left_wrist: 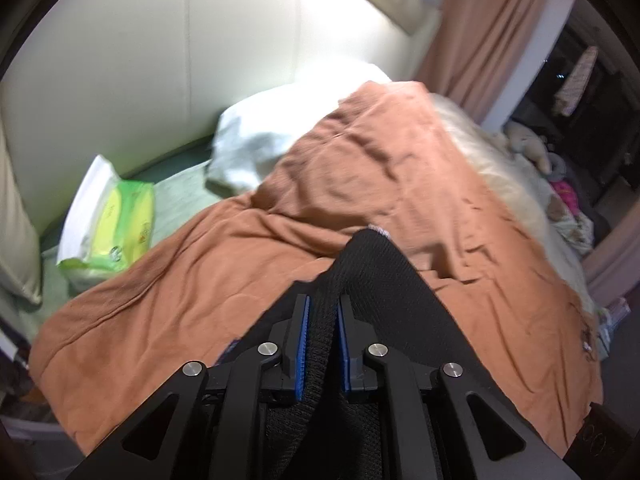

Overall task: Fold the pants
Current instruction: 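Lower the folded shorts onto the duvet beside the headboard with both tools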

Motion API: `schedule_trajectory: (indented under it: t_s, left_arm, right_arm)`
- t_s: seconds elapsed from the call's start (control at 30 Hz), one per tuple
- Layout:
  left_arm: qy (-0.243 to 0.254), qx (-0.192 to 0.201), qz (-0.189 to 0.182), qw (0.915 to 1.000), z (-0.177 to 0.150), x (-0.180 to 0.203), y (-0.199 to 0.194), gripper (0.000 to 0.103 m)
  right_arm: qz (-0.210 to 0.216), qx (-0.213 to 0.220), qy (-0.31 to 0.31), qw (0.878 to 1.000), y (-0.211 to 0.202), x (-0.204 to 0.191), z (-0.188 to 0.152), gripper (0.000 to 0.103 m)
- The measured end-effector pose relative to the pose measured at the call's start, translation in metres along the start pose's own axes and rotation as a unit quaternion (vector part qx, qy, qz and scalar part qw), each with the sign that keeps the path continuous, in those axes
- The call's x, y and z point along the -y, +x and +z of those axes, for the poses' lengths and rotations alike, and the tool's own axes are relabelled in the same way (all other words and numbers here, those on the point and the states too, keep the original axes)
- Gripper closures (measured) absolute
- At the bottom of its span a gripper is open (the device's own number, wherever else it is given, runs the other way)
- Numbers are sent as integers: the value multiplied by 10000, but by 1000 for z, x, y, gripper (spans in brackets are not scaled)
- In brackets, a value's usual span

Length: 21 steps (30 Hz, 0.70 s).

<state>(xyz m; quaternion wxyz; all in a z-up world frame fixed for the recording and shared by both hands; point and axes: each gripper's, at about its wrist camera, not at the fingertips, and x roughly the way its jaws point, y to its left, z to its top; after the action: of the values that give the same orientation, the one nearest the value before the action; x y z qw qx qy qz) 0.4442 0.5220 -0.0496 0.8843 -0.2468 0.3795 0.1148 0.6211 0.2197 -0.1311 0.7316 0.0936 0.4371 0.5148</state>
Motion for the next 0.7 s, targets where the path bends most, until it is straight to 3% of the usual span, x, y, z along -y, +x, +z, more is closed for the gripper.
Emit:
schedule_trajectory:
  t_s: [0.1,0.27,0.47,0.57,0.7]
  left_arm:
    - [-239,-5,176,9996,-4,-18,-3,76]
    - [-228,96,273,9993,-18,-30,-29,66]
    - [-113,35,355,9993,-42,-38,-42,63]
    - [-236,-85,456,9986,-55,-52,-40,63]
    - [-417,-176,531,9976,-72,-68,-43,63]
  right_arm:
    - [277,-12,210,9994,-3,11,1,57]
    - [581,-44,525,9969,-5,25,7,55]
    - [361,273,457,9979,-22,37,27,56]
    - [-18,511,403,9979,-39,40,41,63]
    - [-1195,872,157,9889,-69,42,56,65]
